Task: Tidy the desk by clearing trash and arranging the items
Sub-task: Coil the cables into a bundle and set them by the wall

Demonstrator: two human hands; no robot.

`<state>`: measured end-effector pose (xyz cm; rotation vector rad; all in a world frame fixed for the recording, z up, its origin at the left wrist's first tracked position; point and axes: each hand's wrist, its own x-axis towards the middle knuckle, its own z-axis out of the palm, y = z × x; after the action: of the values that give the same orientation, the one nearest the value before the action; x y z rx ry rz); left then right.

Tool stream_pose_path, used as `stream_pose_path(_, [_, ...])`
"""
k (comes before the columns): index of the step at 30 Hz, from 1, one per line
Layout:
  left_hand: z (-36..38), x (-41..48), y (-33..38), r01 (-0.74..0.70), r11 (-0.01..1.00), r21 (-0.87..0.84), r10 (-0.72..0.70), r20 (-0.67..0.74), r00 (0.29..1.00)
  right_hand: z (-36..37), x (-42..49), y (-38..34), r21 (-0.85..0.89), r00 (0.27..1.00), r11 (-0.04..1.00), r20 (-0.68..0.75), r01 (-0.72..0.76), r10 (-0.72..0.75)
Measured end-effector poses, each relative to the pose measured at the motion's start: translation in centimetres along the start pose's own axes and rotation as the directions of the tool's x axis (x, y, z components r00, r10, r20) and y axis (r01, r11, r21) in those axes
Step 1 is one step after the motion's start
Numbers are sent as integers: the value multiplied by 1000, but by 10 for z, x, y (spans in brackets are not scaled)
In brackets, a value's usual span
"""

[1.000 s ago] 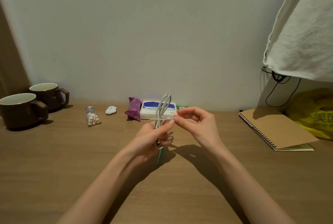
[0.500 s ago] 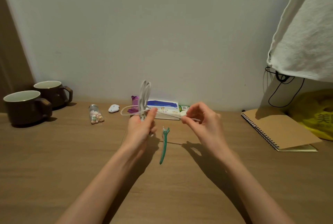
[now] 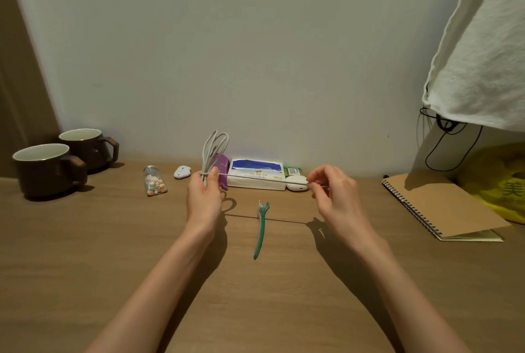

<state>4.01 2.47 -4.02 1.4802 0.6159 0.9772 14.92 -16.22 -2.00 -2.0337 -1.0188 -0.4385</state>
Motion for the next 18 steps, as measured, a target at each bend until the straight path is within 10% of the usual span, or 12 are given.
stream_pose_path(7, [-5, 10, -9, 34, 981, 190, -46, 56, 997, 4, -5, -2, -243, 974, 967, 224, 76, -20])
stream_pose_path(13, [-19, 14, -12, -180, 844, 505, 197, 20, 980, -3, -1, -13, -26, 926, 982, 338, 186, -167])
stream_pose_path(18, [-15, 8, -16, -458, 611, 645, 408, 239, 881, -5, -2, -39, -13, 887, 899, 169, 437, -429])
